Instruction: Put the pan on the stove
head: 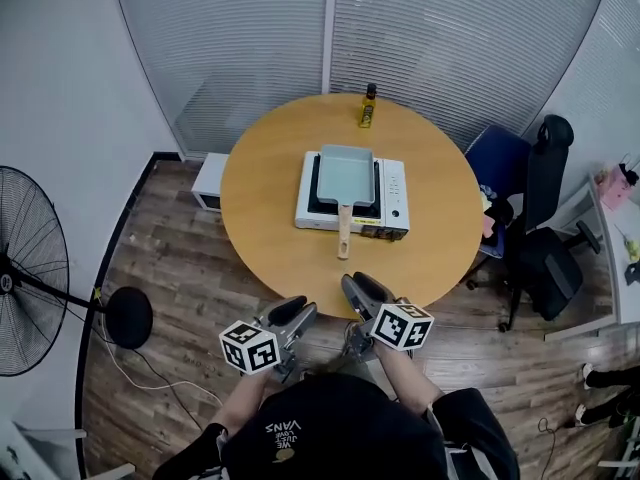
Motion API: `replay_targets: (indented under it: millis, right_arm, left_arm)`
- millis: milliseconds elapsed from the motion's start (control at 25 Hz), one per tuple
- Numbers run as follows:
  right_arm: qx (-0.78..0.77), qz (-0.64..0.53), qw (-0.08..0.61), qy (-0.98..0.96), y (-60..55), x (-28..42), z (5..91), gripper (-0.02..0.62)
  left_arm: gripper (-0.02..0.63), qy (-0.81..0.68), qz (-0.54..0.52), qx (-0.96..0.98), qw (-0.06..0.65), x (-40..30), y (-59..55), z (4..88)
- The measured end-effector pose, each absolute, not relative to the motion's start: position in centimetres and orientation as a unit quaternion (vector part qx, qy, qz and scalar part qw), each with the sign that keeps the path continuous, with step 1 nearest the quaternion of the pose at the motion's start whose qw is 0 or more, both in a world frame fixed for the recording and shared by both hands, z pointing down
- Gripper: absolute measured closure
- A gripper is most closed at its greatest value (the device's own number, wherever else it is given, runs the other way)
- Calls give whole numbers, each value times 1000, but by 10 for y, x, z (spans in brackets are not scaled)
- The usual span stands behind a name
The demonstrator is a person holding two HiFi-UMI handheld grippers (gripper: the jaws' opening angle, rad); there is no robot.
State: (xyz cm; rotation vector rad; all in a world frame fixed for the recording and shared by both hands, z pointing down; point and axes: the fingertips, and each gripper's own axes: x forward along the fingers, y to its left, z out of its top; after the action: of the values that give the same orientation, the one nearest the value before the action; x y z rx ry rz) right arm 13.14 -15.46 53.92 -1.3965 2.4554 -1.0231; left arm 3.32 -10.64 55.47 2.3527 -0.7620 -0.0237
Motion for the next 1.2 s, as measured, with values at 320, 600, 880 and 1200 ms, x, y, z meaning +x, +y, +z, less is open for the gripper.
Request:
replay_targets:
  millis: [320,600,880,1200]
  right_arm:
    - [-446,-315,51,836,-116,91,540,503]
    - [-417,-316,16,852,-90,58,552,534]
    - [-410,-319,-23,854,-79,47,567,552]
    - [-428,-327,-66,840,-72,49,586,581]
  left_arm:
    - [559,-312,-2,900,303,7,-80,557]
    - [597,-323,-2,899,295,-7,-64,562]
    - [597,-340,21,895,288,-17,-53,575]
    - [597,-354,49,889,285,-26,-48,590]
